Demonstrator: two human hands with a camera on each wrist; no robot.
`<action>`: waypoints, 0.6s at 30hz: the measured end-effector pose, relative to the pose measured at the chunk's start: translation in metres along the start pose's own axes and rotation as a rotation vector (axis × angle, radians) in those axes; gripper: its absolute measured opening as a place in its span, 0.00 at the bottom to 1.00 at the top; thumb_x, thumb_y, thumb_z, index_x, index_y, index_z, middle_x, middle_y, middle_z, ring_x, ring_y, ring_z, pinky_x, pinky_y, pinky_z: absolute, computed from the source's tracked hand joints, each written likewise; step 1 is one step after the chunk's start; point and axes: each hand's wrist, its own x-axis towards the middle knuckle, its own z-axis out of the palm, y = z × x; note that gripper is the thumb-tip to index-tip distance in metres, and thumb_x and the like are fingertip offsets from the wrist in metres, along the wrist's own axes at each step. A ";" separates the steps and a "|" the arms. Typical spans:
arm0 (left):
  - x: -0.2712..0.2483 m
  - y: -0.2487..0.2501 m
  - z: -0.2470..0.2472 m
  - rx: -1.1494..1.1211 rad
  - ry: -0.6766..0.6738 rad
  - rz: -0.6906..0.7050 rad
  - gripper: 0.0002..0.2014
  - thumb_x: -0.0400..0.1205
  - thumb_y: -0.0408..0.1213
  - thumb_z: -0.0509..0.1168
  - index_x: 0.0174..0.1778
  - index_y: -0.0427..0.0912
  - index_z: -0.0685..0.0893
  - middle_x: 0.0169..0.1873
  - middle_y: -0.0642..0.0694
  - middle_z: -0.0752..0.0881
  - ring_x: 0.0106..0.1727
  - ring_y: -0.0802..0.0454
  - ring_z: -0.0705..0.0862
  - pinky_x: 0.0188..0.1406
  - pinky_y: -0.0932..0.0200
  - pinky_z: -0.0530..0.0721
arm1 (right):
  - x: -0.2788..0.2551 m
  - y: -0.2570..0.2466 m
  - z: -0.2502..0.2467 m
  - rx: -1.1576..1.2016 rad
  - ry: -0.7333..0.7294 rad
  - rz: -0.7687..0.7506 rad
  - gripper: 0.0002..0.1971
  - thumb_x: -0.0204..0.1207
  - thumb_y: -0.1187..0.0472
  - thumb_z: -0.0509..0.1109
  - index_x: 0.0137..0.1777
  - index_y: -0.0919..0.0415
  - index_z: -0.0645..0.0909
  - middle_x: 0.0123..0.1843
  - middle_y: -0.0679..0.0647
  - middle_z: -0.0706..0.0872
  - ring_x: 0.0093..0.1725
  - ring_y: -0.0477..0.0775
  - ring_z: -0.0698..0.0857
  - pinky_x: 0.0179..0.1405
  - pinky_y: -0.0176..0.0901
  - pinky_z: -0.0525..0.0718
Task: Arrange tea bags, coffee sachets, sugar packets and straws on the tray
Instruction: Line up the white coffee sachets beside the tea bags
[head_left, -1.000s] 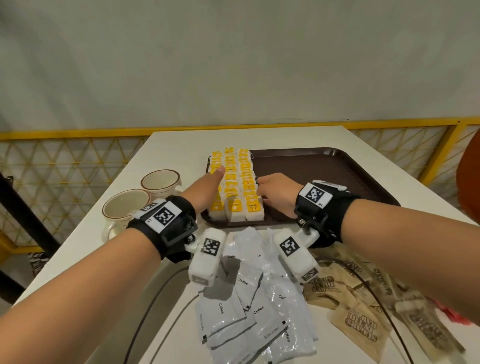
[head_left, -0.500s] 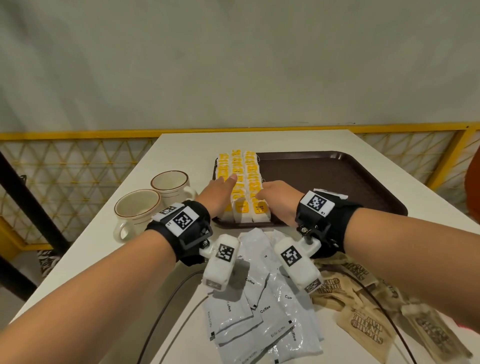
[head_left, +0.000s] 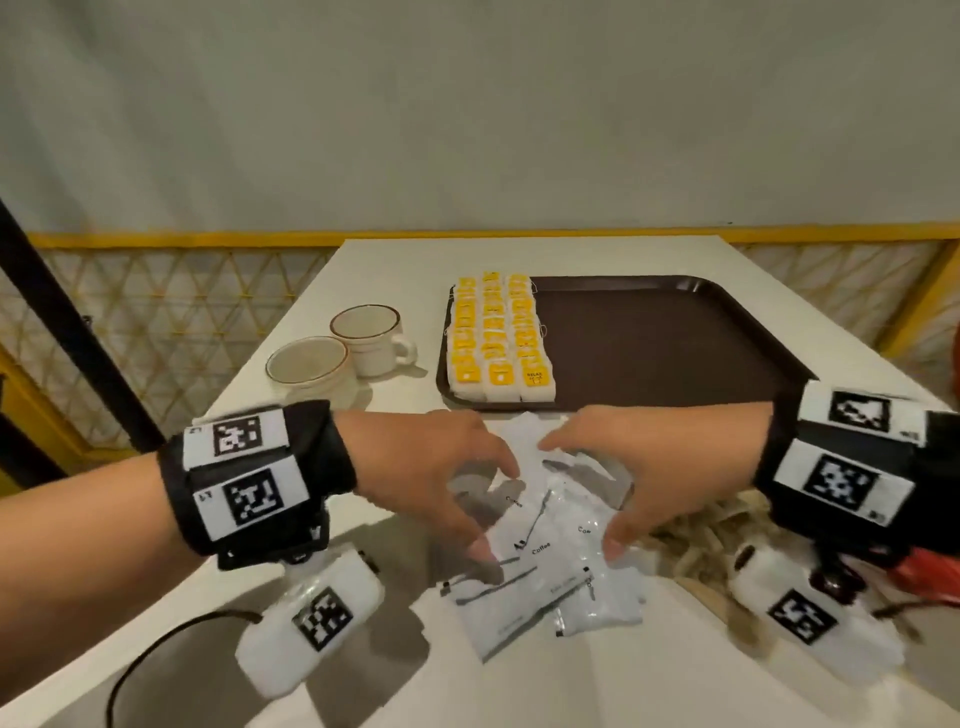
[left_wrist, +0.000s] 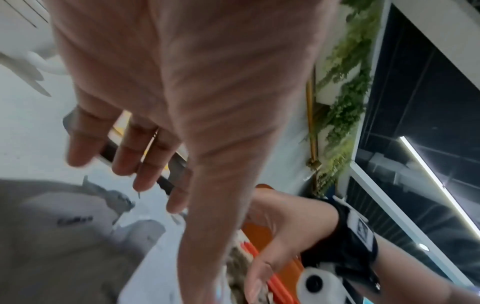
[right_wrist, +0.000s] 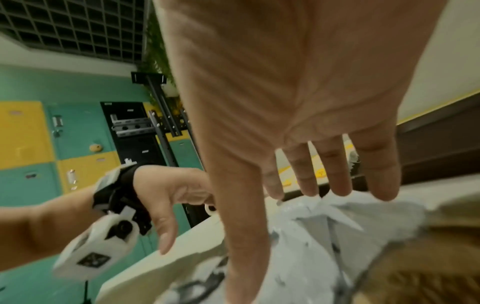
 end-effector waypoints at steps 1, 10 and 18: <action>-0.002 0.004 0.005 0.042 -0.038 -0.015 0.40 0.68 0.61 0.74 0.74 0.63 0.66 0.68 0.55 0.67 0.69 0.54 0.68 0.72 0.53 0.71 | 0.002 0.000 0.005 -0.020 -0.012 -0.018 0.53 0.63 0.39 0.80 0.83 0.43 0.52 0.80 0.42 0.62 0.78 0.45 0.64 0.78 0.41 0.64; 0.012 0.006 0.023 0.078 0.008 -0.121 0.30 0.71 0.53 0.74 0.65 0.61 0.67 0.63 0.50 0.66 0.64 0.48 0.72 0.65 0.49 0.76 | 0.028 -0.009 0.009 -0.057 0.001 0.073 0.49 0.63 0.43 0.81 0.81 0.44 0.56 0.75 0.51 0.66 0.73 0.57 0.71 0.72 0.55 0.74; 0.015 -0.005 0.023 -0.014 0.062 -0.120 0.17 0.75 0.47 0.72 0.55 0.53 0.74 0.51 0.51 0.71 0.49 0.51 0.75 0.50 0.58 0.76 | 0.040 -0.013 0.007 0.038 0.009 0.175 0.37 0.68 0.49 0.79 0.73 0.42 0.64 0.69 0.53 0.66 0.53 0.56 0.84 0.50 0.49 0.89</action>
